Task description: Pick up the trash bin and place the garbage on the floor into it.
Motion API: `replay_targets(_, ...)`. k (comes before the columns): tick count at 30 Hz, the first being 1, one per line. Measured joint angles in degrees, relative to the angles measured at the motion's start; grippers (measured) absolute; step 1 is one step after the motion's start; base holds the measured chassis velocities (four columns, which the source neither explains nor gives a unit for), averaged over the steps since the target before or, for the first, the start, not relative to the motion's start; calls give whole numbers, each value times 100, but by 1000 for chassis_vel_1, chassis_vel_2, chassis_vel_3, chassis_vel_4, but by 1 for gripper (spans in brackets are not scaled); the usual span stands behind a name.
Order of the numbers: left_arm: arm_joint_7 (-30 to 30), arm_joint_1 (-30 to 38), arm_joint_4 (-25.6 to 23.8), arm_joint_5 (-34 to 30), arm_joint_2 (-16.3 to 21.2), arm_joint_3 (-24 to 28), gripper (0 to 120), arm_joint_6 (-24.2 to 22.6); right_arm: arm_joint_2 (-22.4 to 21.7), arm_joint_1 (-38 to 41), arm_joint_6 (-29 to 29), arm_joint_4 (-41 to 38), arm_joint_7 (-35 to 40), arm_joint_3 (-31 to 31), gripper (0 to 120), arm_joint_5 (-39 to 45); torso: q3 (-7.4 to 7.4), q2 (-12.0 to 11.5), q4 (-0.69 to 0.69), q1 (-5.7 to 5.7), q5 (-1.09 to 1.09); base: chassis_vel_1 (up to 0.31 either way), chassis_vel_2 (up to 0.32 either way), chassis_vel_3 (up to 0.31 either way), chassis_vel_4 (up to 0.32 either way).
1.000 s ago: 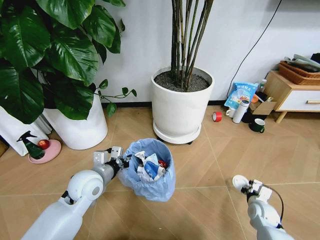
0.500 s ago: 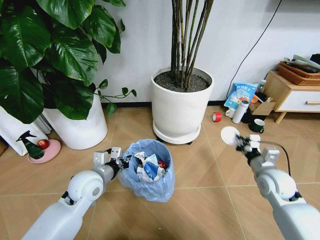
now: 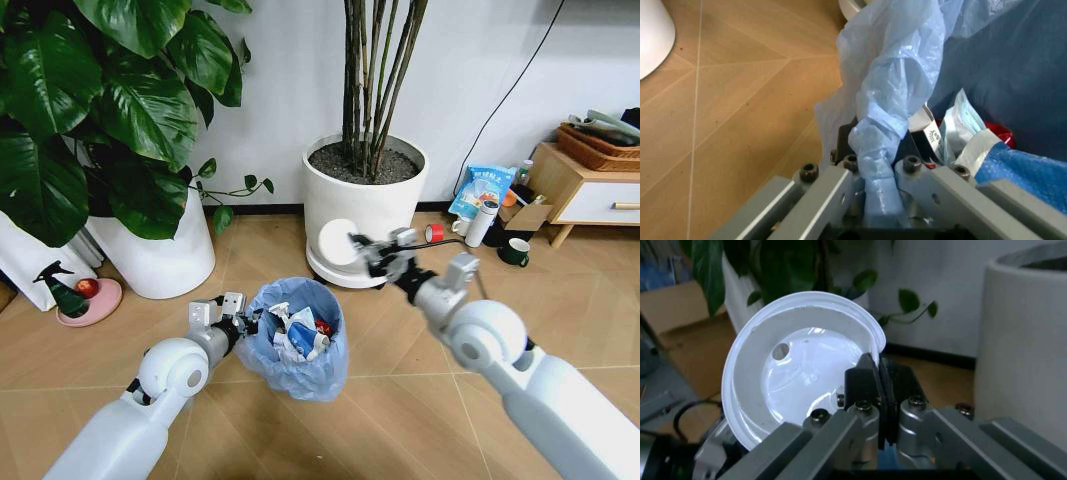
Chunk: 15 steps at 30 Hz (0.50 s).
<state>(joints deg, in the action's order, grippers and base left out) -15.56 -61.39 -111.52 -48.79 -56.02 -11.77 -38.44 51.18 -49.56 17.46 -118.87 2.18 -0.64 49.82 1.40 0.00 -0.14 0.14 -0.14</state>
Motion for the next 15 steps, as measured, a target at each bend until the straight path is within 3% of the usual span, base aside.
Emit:
replay_targets(8, 2, 66, 53, -5, -35, 20, 0, 0, 195, 303, 31, 453, 90, -725, 0, -398, 0, 0, 0, 0, 2, 0, 0, 0, 0)
replay_targets(15, 7, 90, 69, -9, -48, 14, 0, 0, 232, 425, 122, 526, 130, -1040, 25, -511, 0, 0, 0, 0, 2, 0, 0, 0, 0)
